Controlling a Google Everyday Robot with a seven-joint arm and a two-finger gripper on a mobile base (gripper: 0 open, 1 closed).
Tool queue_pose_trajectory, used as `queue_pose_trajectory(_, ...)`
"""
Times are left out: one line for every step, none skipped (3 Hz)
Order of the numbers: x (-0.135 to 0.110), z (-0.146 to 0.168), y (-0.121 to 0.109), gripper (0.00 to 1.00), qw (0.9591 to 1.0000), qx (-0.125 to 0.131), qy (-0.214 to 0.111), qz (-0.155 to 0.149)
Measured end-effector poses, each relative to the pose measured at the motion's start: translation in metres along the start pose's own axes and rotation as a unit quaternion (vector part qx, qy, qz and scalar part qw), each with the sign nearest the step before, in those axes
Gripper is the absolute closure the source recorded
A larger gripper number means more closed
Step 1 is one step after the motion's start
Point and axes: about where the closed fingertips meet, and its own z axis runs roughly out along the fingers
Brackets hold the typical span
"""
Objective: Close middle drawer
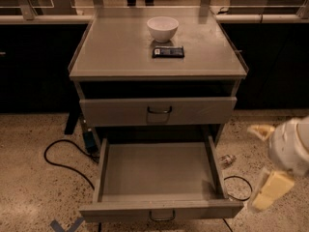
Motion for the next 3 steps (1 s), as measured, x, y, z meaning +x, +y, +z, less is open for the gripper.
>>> queue_pose_trajectory(0.050, 0.085, 0.050, 0.00, 0.9979, -0.058, -0.012, 0.025)
queue_pose_trajectory(0.064, 0.107, 0.078, 0.00, 0.9952, -0.090, -0.006, 0.036)
queue_pose_trajectory(0.064, 0.107, 0.078, 0.00, 0.9953, -0.090, -0.005, 0.036)
